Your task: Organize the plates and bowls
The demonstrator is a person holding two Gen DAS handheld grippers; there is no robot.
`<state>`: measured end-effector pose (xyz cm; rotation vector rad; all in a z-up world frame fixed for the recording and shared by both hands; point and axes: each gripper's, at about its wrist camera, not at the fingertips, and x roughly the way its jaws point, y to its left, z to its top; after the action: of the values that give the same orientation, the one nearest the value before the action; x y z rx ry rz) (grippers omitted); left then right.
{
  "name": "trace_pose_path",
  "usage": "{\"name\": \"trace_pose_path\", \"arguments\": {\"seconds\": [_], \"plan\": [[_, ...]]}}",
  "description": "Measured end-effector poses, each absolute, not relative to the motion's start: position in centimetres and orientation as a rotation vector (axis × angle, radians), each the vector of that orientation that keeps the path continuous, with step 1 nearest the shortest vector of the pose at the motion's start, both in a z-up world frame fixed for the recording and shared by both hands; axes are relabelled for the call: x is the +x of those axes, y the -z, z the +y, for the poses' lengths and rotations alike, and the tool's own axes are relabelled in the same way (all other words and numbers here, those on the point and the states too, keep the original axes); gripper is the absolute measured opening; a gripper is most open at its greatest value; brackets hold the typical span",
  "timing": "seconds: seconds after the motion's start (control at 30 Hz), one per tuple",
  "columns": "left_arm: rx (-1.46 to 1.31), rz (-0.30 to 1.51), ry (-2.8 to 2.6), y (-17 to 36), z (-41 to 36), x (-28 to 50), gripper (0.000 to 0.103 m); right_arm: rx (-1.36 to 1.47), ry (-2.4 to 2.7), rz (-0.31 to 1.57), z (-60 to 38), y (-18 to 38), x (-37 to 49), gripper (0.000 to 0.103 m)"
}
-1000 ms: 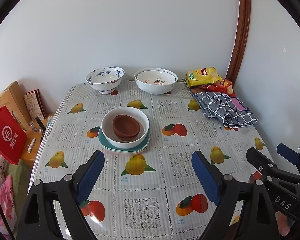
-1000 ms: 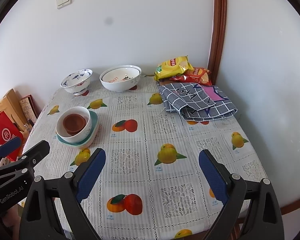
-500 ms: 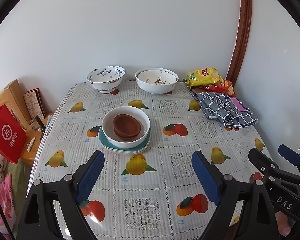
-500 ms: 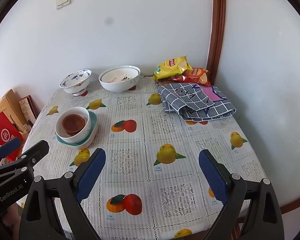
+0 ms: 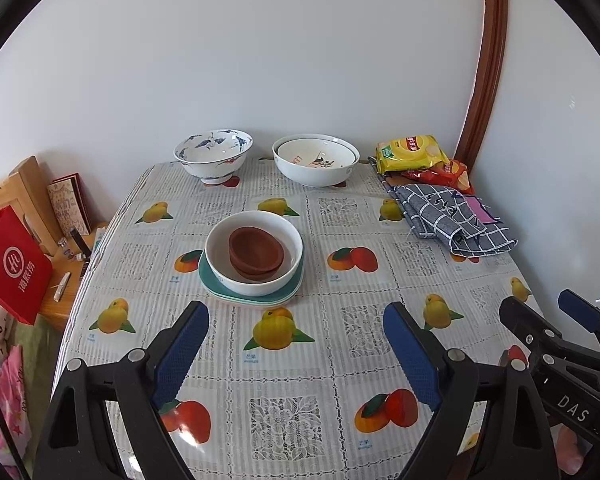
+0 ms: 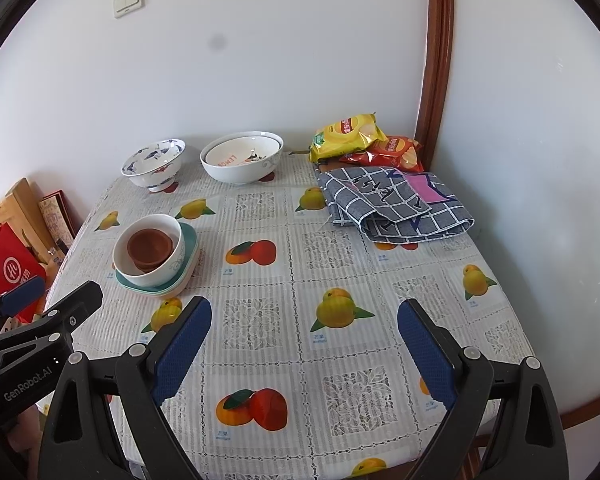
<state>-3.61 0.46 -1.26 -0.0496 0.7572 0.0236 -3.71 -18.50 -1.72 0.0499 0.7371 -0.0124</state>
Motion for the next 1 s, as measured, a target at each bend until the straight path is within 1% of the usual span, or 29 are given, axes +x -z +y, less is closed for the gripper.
{"name": "trace_pose_path", "arguments": {"seconds": [1.0], "plan": [[-0.058, 0.757, -0.026, 1.43, 0.24, -3.54, 0.089, 0.062, 0.014, 0.734, -18.35, 1.75, -3.75, 0.093]]}}
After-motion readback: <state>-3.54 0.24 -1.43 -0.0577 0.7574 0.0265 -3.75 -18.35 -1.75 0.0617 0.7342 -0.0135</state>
